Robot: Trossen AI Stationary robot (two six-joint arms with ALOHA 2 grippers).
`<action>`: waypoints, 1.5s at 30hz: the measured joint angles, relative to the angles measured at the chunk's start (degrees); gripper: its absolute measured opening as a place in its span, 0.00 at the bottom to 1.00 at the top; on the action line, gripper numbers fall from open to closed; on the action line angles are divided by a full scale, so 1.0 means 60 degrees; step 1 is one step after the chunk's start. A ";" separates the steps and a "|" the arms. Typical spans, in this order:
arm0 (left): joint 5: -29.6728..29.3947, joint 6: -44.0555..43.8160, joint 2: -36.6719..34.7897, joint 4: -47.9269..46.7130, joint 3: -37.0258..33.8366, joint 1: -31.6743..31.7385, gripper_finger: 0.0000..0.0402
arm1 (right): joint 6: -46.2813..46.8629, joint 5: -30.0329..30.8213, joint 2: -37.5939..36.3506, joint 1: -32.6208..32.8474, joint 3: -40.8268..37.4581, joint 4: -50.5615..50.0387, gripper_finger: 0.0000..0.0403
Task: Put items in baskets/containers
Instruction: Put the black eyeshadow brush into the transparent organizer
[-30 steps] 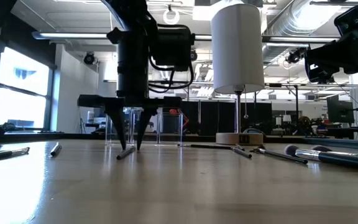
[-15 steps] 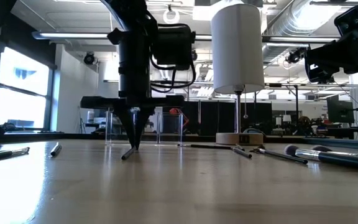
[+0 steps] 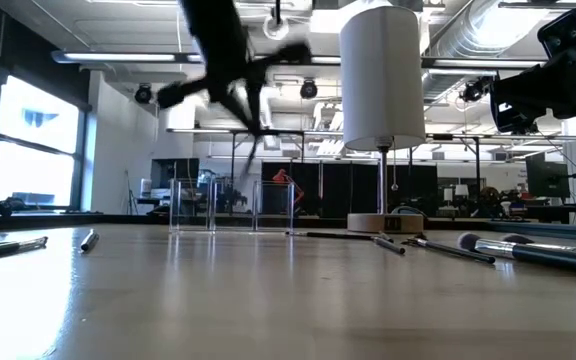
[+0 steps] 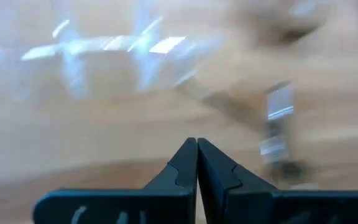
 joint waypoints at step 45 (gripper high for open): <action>-0.0878 0.8311 -0.2172 0.4854 -0.2918 0.3475 0.00 | 0.0002 0.0030 0.0181 0.0000 0.0000 -0.0003 0.01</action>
